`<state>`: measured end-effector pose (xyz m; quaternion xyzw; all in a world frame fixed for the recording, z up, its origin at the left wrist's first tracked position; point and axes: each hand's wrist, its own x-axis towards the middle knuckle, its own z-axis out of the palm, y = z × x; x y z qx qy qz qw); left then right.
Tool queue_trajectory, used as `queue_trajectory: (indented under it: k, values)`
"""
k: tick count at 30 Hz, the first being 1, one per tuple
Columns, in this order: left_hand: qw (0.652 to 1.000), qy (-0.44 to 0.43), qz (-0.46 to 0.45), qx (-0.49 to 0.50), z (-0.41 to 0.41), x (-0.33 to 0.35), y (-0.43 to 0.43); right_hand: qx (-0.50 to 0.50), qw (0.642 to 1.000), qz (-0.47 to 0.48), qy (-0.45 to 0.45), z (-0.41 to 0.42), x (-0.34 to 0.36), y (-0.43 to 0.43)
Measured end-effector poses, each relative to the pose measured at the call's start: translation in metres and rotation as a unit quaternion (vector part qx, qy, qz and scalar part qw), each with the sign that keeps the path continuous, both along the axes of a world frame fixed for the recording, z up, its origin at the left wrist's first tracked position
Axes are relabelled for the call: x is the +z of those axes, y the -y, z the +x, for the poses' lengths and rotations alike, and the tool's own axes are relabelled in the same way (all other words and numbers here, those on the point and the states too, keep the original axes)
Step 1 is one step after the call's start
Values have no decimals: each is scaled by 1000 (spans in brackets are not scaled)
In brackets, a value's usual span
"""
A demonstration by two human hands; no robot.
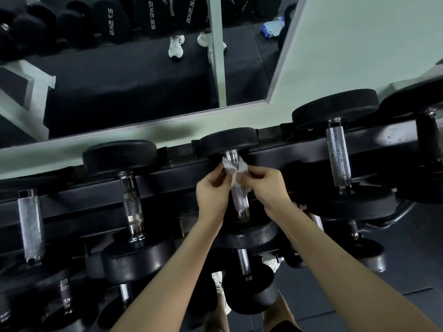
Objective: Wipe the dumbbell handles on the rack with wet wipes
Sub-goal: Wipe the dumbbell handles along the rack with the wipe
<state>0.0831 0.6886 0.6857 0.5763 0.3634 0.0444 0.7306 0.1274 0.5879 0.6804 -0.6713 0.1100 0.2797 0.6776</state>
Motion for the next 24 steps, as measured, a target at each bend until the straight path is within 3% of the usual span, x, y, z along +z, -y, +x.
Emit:
queue_trajectory:
  k: [7,17,22,24]
  values:
    - [999,-22,19,28,20,-4,-3,-85,995,18,-42,21,14,-23]
    - [989,-52,31,-132,-21,-7,-8,17,995,-91,-48,-7,9,4]
    - [996,-42,45,-63,20,-7,-18,-69,993,-97,-21,27,16,-27]
    - [992,-57,69,-83,21,-14,-20,-58,993,-99,-9,26,14,-28]
